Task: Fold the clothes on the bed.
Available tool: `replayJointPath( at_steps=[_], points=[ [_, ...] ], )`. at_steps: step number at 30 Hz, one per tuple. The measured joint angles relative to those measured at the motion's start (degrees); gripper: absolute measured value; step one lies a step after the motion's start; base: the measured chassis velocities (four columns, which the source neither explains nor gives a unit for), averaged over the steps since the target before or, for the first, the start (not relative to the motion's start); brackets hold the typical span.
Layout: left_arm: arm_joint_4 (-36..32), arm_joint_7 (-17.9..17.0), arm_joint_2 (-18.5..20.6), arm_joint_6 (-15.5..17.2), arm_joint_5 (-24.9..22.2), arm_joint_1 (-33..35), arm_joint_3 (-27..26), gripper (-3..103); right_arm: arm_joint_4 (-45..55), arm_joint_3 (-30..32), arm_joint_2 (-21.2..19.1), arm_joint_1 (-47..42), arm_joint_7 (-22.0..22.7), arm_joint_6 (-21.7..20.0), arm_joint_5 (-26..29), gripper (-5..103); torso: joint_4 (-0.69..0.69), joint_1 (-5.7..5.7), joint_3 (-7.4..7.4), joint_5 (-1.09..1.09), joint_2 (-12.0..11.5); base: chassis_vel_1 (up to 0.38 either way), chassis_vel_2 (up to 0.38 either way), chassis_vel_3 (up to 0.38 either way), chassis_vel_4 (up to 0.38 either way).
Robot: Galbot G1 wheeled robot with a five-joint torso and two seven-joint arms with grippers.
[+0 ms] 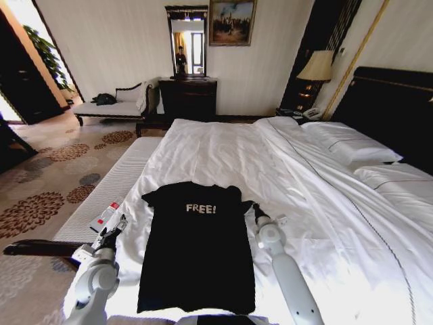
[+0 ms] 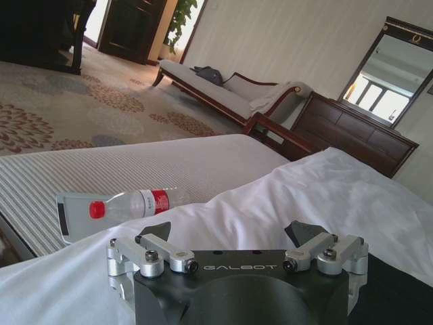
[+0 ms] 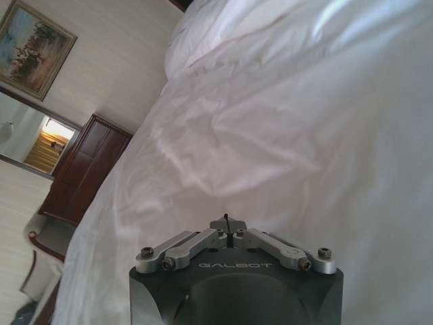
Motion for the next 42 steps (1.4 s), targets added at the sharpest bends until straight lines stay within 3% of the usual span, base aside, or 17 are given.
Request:
replayJointPath(
  at_steps=[4,13,28,42],
  points=[
    [0.2,-0.1,0.0,0.0,0.0,-0.5,0.5,100,-3.3,-0.8,-2.8,2.6,-0.5,-0.1,-0.5,0,0.00,0.00,0.00,0.00,0.0,0.000,0.000,0.000,0.000],
    [0.6,-0.2,0.0,0.1,-0.2,-1.0,0.7,100,-4.2,-1.6,-5.1,5.2,-1.1,-0.4,-0.6,0,0.00,0.00,0.00,0.00,0.0,0.000,0.000,0.000,0.000],
    [1.2,-0.3,-0.3,0.1,-0.7,-1.4,0.8,100,-1.0,0.4,-6.2,4.3,-2.4,-1.0,-0.7,0,-0.01,-0.01,0.00,0.00,0.0,0.000,0.000,0.000,0.000],
    [1.5,-0.3,0.1,0.1,-1.0,-1.3,0.5,100,-5.7,0.5,-5.7,4.2,-1.3,-1.3,-2.0,0,0.00,0.00,0.00,0.00,0.0,0.000,0.000,0.000,0.000]
  ],
)
